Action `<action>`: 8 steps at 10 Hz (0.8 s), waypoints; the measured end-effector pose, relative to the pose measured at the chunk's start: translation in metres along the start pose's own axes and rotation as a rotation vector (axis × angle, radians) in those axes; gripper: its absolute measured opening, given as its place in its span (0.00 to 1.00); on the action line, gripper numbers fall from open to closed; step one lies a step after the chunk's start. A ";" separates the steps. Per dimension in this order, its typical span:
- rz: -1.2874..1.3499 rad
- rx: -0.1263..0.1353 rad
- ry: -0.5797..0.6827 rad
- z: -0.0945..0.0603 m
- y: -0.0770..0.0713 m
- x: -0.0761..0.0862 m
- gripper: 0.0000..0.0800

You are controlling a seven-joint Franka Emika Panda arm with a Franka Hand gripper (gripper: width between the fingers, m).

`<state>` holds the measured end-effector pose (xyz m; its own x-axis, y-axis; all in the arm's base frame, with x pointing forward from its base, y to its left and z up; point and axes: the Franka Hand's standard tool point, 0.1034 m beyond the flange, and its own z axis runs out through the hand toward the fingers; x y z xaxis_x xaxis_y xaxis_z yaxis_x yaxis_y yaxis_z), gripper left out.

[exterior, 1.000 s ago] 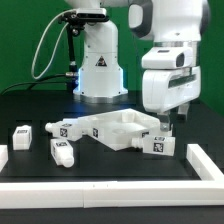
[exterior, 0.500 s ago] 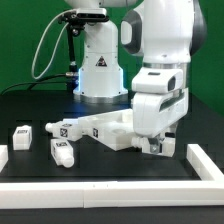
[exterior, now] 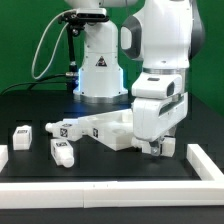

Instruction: Assemble one leg

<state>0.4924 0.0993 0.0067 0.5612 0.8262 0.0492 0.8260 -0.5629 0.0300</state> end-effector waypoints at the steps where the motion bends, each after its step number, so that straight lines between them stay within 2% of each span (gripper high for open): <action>1: 0.000 0.000 0.000 0.000 0.000 0.000 0.48; 2: -0.001 -0.001 0.002 -0.001 -0.001 0.002 0.35; 4: 0.078 0.005 0.006 -0.018 -0.022 0.030 0.35; 5: 0.150 0.001 0.016 -0.027 -0.041 0.045 0.35; 7: 0.217 0.005 0.025 -0.030 -0.069 0.060 0.35; 8: 0.225 0.009 0.030 -0.022 -0.082 0.061 0.35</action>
Offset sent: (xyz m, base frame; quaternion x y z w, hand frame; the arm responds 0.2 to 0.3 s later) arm -0.0066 0.0501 0.0339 -0.0081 -0.0236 0.0560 0.9981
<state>0.4581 0.1957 0.0294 0.7299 0.6785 0.0834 0.6804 -0.7328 0.0062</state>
